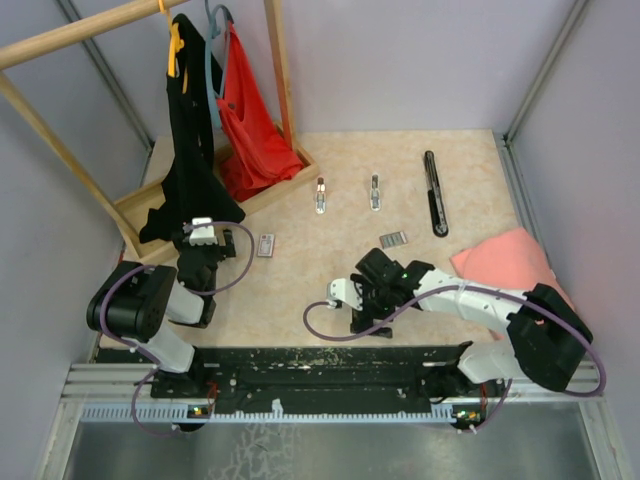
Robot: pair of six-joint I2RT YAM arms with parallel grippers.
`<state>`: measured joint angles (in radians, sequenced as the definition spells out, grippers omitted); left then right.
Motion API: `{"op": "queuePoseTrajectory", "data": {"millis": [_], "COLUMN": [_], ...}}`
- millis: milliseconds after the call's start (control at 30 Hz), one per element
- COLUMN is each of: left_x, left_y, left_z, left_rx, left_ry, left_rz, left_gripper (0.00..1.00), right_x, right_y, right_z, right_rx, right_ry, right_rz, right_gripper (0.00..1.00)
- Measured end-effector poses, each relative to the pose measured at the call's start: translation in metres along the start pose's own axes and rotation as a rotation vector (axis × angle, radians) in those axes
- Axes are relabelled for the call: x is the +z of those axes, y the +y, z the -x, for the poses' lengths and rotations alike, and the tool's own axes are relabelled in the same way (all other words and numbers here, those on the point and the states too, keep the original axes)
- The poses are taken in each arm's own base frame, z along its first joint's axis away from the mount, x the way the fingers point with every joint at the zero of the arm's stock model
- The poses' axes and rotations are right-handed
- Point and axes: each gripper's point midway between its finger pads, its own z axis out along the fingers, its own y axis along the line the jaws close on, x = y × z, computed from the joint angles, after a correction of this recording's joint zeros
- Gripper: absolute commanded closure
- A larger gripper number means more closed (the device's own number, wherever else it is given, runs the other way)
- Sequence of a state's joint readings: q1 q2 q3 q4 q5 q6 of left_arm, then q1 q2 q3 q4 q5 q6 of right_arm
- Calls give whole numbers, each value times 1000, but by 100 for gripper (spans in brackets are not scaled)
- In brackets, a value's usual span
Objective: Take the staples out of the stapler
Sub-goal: Pick up the staple from the center of the board.
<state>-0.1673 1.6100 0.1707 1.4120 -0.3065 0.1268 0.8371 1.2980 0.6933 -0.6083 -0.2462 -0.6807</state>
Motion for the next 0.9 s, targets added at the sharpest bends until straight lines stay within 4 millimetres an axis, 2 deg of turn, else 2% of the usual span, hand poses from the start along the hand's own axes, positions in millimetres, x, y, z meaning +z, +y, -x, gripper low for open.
{"op": "queuePoseTrajectory", "data": {"millis": [433,900], "left_x": [0,0], "left_y": [0,0], "left_z": [0,0], "left_rx": [0,0], "left_ry": [0,0], "left_rz": [0,0], "left_gripper": [0,0], "right_x": [6,10], "right_y": [-28,-21], "right_z": [8,-4], "right_rx": [-23,-17], "right_ry": [-8,31], "right_rz": [-159,-138], "right_gripper": [5,4]}}
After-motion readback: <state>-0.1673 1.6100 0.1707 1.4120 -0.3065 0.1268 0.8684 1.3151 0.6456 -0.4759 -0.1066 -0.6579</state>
